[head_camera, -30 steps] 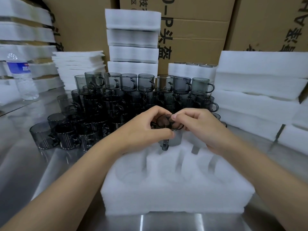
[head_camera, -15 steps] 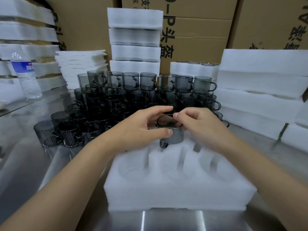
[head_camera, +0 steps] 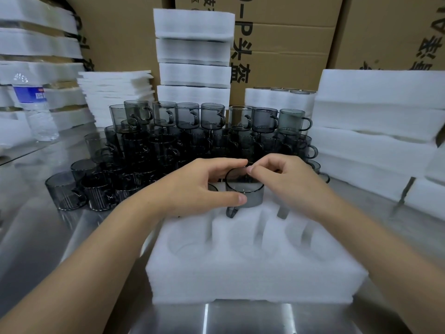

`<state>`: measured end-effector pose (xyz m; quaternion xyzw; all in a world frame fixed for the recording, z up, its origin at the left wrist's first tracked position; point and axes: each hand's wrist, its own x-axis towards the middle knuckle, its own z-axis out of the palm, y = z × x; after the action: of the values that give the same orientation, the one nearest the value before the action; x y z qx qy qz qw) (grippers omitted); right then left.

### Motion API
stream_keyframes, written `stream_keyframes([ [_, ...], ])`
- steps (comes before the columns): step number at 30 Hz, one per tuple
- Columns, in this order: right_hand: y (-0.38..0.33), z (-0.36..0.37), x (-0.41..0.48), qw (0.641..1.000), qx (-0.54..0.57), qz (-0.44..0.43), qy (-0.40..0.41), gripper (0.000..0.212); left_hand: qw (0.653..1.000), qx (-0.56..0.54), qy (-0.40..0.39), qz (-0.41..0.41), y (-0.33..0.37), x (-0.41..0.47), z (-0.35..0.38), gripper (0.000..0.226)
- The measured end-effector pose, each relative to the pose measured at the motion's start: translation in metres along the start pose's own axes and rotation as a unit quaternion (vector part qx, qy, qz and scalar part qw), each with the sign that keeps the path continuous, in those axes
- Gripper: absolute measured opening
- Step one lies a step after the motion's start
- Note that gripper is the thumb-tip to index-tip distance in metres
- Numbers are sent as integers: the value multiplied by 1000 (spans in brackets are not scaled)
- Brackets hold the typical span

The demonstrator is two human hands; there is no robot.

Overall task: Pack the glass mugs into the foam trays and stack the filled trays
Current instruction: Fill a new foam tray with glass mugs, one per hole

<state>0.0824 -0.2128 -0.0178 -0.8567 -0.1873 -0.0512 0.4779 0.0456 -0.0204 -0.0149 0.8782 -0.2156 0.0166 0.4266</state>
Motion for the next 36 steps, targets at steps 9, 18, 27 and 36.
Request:
stream_keyframes([
  [9, 3, -3, 3, 999, -27, 19, -36, 11, 999, 32, -16, -1, -3, 1, 0, 54],
  [18, 0, 0, 0, 992, -118, 18, -39, 34, 998, 52, 2, -22, -3, 0, 7, 41],
  [27, 4, 0, 2, 984, -167, 22, -64, 17, 992, 110, 8, -65, -5, 2, 5, 18],
  [36, 5, 0, 1, 980, -188, 14, -66, 18, 904, 206, 375, -16, -6, 4, -5, 18],
])
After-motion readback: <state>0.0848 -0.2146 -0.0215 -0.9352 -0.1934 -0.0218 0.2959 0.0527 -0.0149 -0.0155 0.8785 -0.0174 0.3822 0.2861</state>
